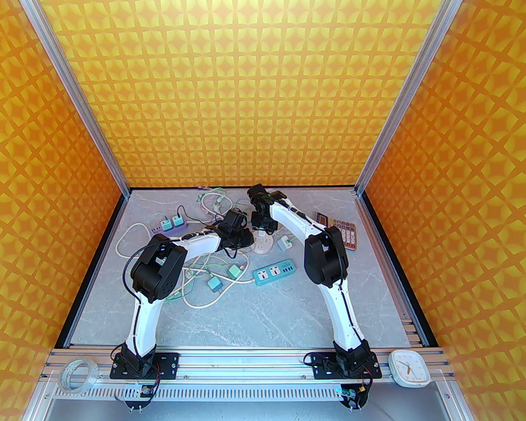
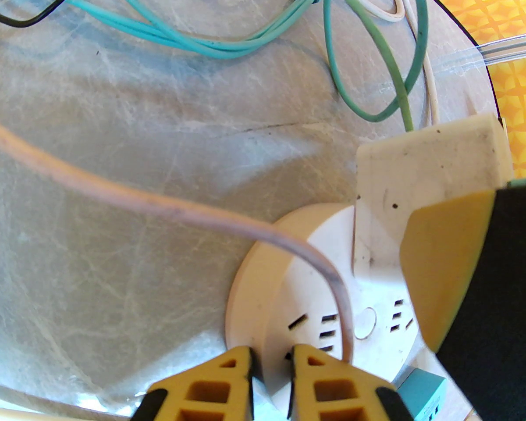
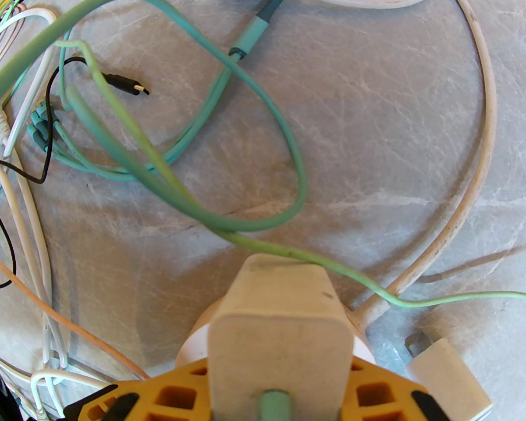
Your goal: Pull the plug off the socket
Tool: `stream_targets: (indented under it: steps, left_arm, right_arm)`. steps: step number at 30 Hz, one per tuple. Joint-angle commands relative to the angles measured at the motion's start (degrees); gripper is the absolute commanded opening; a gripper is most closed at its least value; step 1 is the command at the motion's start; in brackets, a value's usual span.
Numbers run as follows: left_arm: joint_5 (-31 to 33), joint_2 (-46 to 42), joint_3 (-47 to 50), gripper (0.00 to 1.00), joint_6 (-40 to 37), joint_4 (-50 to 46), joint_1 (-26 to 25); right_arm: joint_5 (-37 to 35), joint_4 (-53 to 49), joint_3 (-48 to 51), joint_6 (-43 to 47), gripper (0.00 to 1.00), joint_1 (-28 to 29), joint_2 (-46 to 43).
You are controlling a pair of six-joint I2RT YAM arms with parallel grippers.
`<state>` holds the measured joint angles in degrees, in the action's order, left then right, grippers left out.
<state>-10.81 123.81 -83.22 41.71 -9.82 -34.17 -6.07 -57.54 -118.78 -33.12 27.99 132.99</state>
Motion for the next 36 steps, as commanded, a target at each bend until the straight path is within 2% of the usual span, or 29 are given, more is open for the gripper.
stream_targets:
  steps: [1,6,11,14,23,28,36]
  left_arm:
    - [-1.2,9.8,3.6,0.16,-1.5,-10.0,-3.2]
    - [-1.3,10.4,2.9,0.16,-1.5,-10.5,-3.2]
    - [-1.2,10.5,2.9,0.16,-1.5,-10.5,-3.1]
    - [-1.2,10.4,3.1,0.16,-1.7,-10.5,-3.2]
    - [-1.2,10.1,3.6,0.15,-2.2,-10.6,-3.2]
    - [-1.3,10.0,3.6,0.15,-2.2,-10.7,-3.2]
    - [-1.2,10.5,2.7,0.15,-2.0,-10.8,-3.2]
  right_arm:
    - [9.5,5.6,4.2,-2.8,0.09,5.0,-5.2]
    - [7.7,11.8,14.2,-6.0,0.1,7.9,-11.0]
    - [8.8,12.7,15.6,-6.3,0.1,9.1,-11.6]
    - [8.1,9.9,11.9,-4.8,0.1,8.4,-9.8]
    - [12.4,2.4,-2.0,-0.9,0.1,2.8,-1.3]
    - [13.3,1.1,-4.0,-0.8,0.09,1.3,-0.4]
    - [8.8,8.7,10.2,-4.5,0.1,6.4,-10.7]
